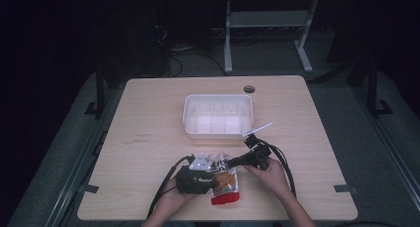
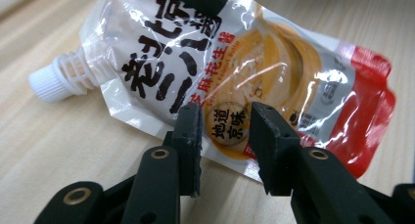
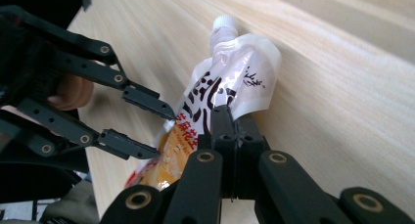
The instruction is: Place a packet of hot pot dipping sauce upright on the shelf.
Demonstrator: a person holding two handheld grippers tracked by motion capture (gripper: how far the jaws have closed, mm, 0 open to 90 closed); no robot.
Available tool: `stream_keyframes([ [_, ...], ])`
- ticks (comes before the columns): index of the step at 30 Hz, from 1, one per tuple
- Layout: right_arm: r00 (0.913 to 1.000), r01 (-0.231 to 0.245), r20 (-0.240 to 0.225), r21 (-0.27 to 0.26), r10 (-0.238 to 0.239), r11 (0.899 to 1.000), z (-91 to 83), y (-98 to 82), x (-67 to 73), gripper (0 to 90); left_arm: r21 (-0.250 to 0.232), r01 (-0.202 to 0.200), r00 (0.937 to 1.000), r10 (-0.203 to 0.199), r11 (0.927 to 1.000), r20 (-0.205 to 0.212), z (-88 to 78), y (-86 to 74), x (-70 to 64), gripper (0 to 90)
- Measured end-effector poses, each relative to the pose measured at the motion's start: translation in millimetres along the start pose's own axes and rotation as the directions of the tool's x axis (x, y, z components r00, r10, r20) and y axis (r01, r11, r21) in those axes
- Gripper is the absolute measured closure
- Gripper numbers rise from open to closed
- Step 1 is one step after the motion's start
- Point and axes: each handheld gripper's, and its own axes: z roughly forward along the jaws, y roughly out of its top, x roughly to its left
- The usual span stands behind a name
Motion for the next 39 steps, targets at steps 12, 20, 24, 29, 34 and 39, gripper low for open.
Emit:
stream_keyframes([
  [12,0.9996,0.026,0.016,-0.109,-0.025,0.994,-22.4,-1.1,14.7,90.0,-0.047,0.042,0.9991,-0.042,0.998,0.008,-13.9,-2.2,8.2,60.7],
  [20,0.9983,0.056,0.023,-0.154,-0.053,0.987,-34.9,-0.6,27.3,90.0,-0.067,0.049,0.9988,-0.049,0.9966,-0.003,-20.9,-2.9,10.8,58.8],
  [24,0.9974,0.071,0.024,-0.17,-0.068,0.983,-40.9,0.5,36.2,90.0,-0.074,0.054,0.9984,-0.055,0.9957,-0.011,-25.0,-3.9,12.5,57.8],
  [29,0.9944,0.104,0.037,-0.186,-0.099,0.977,-49.4,3.2,48.0,90.0,-0.091,0.057,0.9978,-0.06,0.9942,-0.029,-31.7,-6.2,15.7,56.9],
  [34,0.9906,0.131,0.065,-0.204,-0.12,0.97,-58.9,4.5,58.1,90.0,-0.098,0.073,0.9959,-0.077,0.9925,-0.046,-38.3,-10.1,19.6,55.4],
  [39,0.9834,0.153,0.129,-0.213,-0.128,0.965,-65.5,6.0,65.2,90.0,-0.106,0.09,0.9926,-0.098,0.9902,-0.072,-46.3,-15.9,23.8,53.5],
])
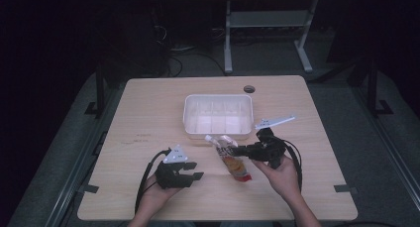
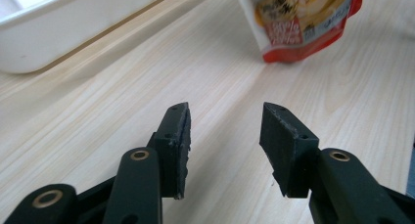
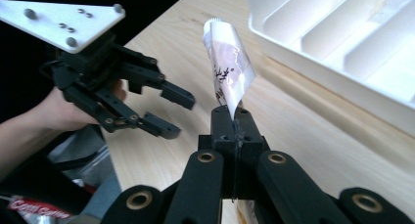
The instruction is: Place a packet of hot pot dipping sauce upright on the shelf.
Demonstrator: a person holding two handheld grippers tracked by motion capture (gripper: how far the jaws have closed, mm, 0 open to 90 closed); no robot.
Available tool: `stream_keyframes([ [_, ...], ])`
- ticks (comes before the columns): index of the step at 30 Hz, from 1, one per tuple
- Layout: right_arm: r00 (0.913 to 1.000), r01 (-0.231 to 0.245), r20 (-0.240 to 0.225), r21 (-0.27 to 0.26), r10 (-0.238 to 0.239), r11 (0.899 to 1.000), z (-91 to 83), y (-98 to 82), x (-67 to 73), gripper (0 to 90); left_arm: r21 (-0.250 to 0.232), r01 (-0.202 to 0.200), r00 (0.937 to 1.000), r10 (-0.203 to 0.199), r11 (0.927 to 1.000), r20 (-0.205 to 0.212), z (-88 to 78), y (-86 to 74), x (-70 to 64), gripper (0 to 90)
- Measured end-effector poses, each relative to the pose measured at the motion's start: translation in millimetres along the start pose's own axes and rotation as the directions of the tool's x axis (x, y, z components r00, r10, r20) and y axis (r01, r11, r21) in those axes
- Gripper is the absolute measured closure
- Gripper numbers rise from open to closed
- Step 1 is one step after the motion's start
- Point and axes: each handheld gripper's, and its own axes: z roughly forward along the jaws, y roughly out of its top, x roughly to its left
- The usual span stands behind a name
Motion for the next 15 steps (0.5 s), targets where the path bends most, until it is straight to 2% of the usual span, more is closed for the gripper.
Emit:
stream_keyframes([
  [8,0.9996,-0.004,0.028,-0.024,0.005,1.0,-5.7,9.3,1.7,90.0,-0.005,0.024,0.9991,-0.024,0.9997,-0.034,-8.9,-5.3,7.3,49.9],
  [9,0.999,0.006,0.045,-0.021,-0.005,1.0,-7.0,15.5,4.7,90.0,-0.01,0.027,0.9988,-0.028,0.9996,-0.041,-10.8,-5.6,8.8,49.3],
  [15,0.9968,0.026,0.076,-0.022,-0.024,0.999,-8.8,31.8,13.5,90.0,-0.022,0.04,0.9978,-0.041,0.9989,-0.052,-14.2,-7.1,12.4,48.3],
])
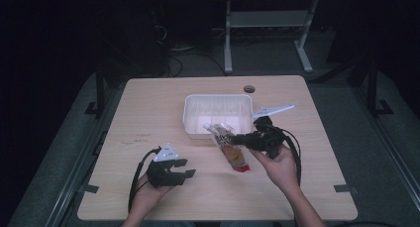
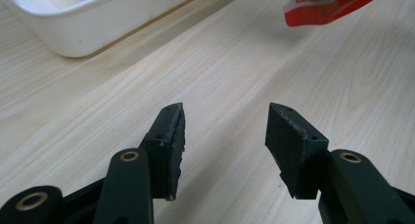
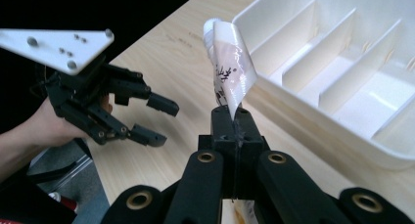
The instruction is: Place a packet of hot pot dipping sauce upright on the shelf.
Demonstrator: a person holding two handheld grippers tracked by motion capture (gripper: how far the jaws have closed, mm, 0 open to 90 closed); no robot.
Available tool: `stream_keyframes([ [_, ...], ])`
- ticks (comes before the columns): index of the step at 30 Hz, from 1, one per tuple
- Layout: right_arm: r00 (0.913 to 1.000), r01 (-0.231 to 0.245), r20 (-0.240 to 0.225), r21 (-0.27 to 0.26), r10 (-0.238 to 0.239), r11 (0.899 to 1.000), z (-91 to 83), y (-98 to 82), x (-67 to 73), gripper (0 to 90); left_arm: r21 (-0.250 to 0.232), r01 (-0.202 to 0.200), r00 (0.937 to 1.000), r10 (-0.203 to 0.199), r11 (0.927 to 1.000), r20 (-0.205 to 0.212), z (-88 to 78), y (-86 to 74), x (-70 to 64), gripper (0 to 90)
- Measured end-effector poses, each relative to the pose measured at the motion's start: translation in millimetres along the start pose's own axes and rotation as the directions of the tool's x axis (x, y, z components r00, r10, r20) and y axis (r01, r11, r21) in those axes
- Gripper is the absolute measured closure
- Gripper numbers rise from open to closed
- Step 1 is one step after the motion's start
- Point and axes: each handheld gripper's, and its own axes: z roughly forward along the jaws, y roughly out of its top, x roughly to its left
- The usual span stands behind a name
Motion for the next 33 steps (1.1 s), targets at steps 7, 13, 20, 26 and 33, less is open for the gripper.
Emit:
stream_keyframes([
  [7,0.9995,0.007,0.03,-0.014,-0.007,1.0,3.7,29.0,3.7,90.0,-0.01,0.021,0.9997,-0.021,0.9997,-0.014,-4.6,-1.9,6.5,47.0],
  [13,0.998,-0.014,0.062,-0.052,0.017,0.999,7.8,53.9,-2.0,90.0,-0.021,0.035,0.9988,-0.036,0.9992,-0.033,-10.6,-3.5,13.4,45.4],
  [20,0.9925,-0.028,0.117,-0.079,0.037,0.997,18.1,80.2,-8.4,90.0,-0.032,0.048,0.9979,-0.049,0.9983,-0.043,-14.4,-4.8,18.3,44.7],
  [26,0.9855,-0.068,0.148,-0.109,0.084,0.992,33.4,97.1,-19.6,90.0,-0.04,0.052,0.9976,-0.054,0.9978,-0.045,-16.7,-5.5,20.8,44.5],
  [33,0.9775,-0.102,0.171,-0.134,0.124,0.986,48.4,107.9,-28.8,90.0,-0.044,0.054,0.9974,-0.056,0.9976,-0.044,-18.4,-6.0,22.3,44.5],
])
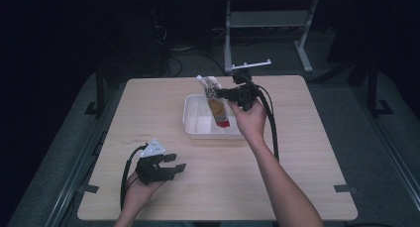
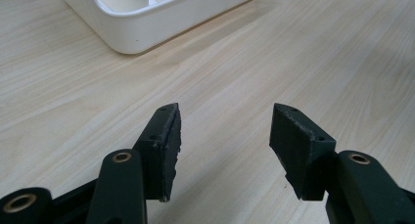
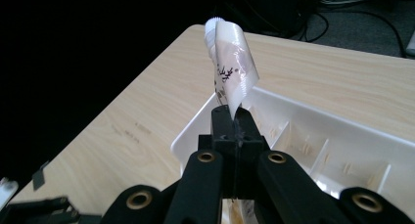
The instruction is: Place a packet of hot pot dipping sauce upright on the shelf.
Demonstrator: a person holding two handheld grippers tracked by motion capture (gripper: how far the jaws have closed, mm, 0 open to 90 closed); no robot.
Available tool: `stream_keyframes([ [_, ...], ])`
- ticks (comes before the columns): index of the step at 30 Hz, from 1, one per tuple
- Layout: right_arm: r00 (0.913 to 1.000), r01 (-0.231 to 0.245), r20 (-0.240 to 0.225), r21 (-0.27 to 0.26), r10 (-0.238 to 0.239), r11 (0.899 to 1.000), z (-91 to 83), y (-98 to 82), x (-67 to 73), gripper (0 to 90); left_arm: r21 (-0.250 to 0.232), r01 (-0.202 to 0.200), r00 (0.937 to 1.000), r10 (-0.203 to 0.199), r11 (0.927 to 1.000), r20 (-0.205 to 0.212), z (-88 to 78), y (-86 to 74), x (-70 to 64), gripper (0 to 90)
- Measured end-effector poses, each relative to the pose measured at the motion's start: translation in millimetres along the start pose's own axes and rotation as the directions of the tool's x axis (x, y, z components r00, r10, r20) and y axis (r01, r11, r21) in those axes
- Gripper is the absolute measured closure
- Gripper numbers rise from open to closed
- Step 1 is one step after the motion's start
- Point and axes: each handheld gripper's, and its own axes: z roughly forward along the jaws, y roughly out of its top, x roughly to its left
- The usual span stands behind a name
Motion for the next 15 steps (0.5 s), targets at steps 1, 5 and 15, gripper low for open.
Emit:
stream_keyframes([
  [1,0.9999,-0.012,0.006,-0.009,0.012,1.0,5.0,2.4,-1.4,90.0,-0.002,0.001,1.0,-0.001,1.0,0.0,-0.2,-0.1,0.5,44.4],
  [5,0.9995,-0.03,0.012,-0.019,0.03,0.999,12.8,4.9,-3.6,90.0,-0.004,0.005,1.0,-0.005,1.0,-0.001,-0.9,-0.4,1.6,44.4],
  [15,0.9982,-0.053,0.027,-0.033,0.054,0.998,34.9,12.5,-1.4,90.0,-0.014,0.015,0.9999,-0.015,0.9998,0.003,-2.1,-1.4,3.3,43.7],
])
